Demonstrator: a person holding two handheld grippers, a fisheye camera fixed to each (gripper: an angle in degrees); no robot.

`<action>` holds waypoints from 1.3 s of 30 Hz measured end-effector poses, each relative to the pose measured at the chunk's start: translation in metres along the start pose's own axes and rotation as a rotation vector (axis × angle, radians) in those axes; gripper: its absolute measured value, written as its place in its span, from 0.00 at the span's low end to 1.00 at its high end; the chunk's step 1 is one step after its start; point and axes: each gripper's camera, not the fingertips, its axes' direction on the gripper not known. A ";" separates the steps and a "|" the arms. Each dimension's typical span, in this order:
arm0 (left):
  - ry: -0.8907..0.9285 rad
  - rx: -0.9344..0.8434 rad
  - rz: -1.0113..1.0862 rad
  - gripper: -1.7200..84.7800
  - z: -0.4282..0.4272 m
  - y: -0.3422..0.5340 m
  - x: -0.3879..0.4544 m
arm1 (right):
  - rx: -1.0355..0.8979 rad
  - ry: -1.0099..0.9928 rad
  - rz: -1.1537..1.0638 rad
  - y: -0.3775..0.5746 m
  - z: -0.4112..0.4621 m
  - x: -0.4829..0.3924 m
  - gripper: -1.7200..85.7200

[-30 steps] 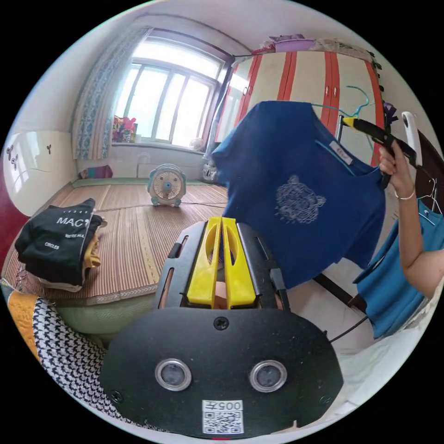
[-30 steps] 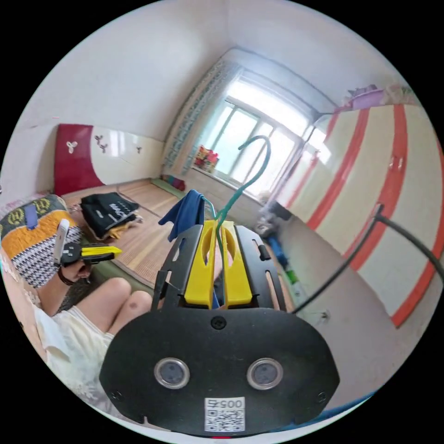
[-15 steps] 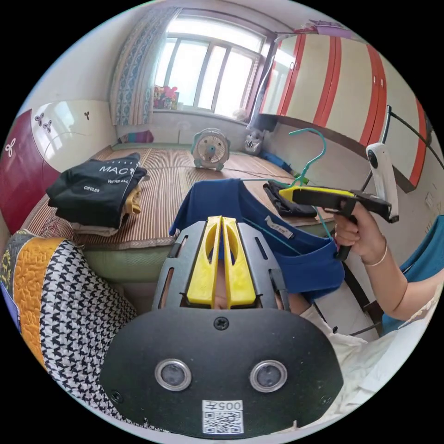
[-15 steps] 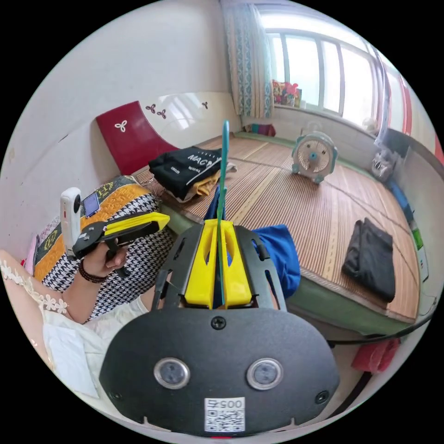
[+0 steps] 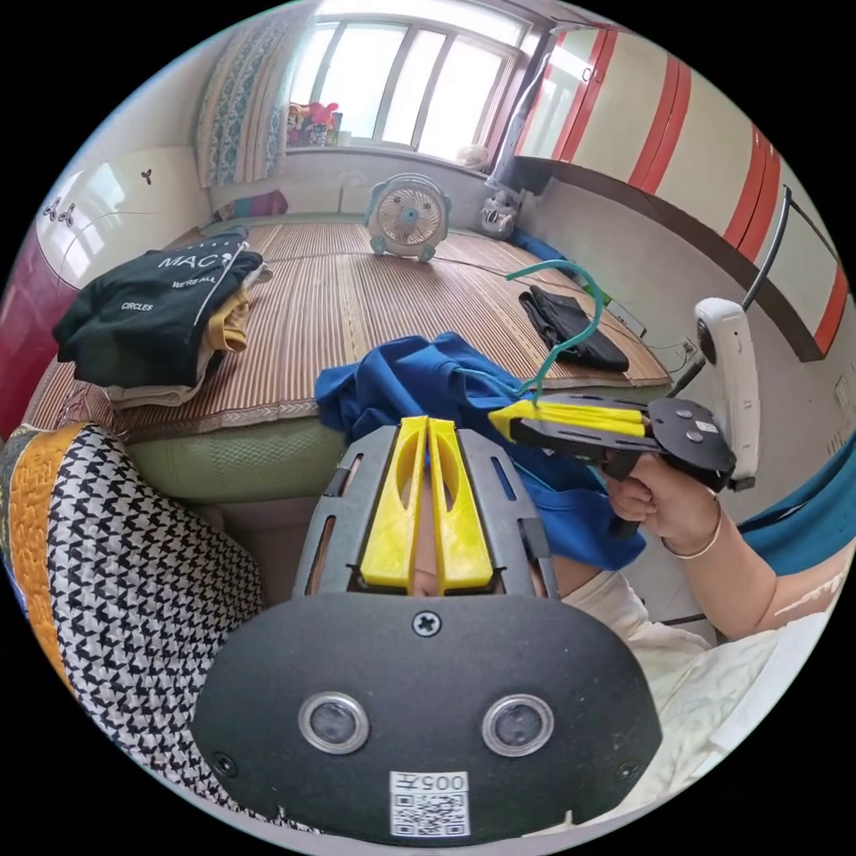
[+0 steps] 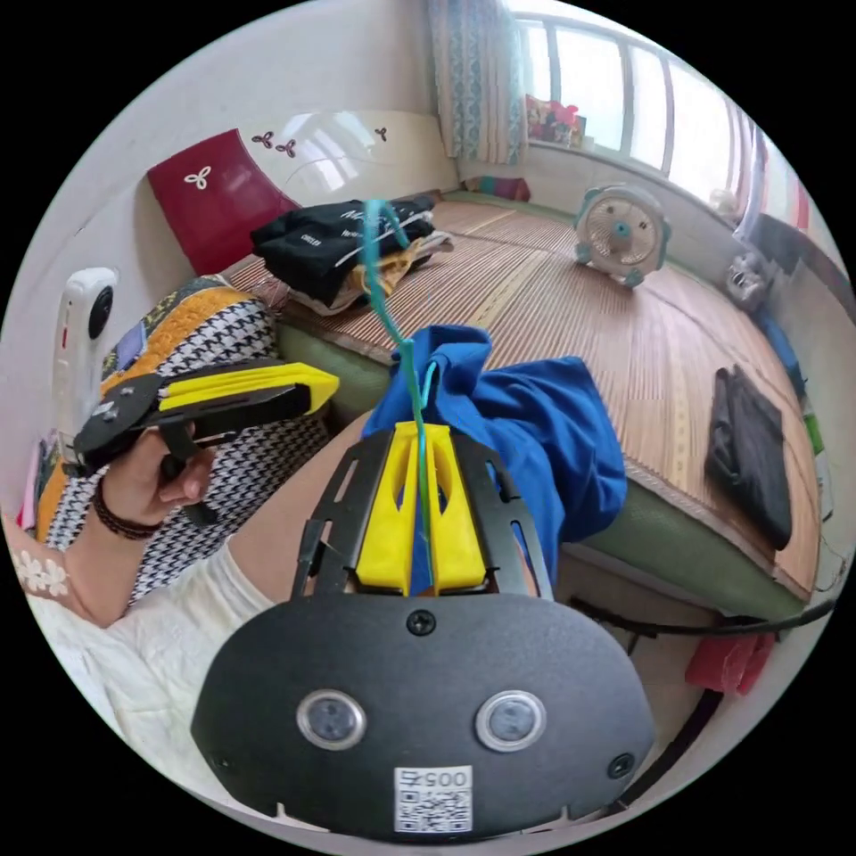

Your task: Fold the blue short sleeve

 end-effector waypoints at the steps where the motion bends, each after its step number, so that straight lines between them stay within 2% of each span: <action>1: 0.008 0.000 0.003 0.01 0.001 0.000 0.002 | -0.009 -0.042 0.003 0.003 0.002 0.001 0.00; 3: 0.013 0.000 0.007 0.01 0.001 0.000 0.005 | -0.007 -0.098 -0.008 0.019 0.004 -0.004 0.00; 10: -0.022 0.070 -0.009 0.01 -0.021 0.005 0.000 | 0.076 -0.012 -0.042 0.060 -0.035 -0.022 0.00; 18: -0.063 0.279 -0.027 0.01 -0.092 0.003 -0.007 | 0.265 -0.254 -0.137 0.084 -0.199 -0.039 0.00; 21: -0.047 0.360 -0.042 0.01 -0.119 0.001 -0.009 | 0.268 -0.288 -0.126 0.097 -0.226 -0.031 0.00; 25: -0.047 0.353 -0.050 0.01 -0.122 0.004 -0.012 | 0.191 -0.168 -0.036 0.116 -0.184 -0.008 0.00; 29: -0.075 0.225 -0.054 0.01 -0.085 0.006 -0.012 | -0.049 -0.047 0.098 0.142 -0.062 0.021 0.00; 33: -0.087 0.169 -0.045 0.02 -0.061 0.007 -0.007 | -0.097 0.161 0.138 0.156 -0.026 0.028 0.00; 39: -0.065 0.118 -0.004 0.06 -0.026 -0.003 0.006 | -0.123 0.111 0.124 0.163 -0.018 0.035 0.00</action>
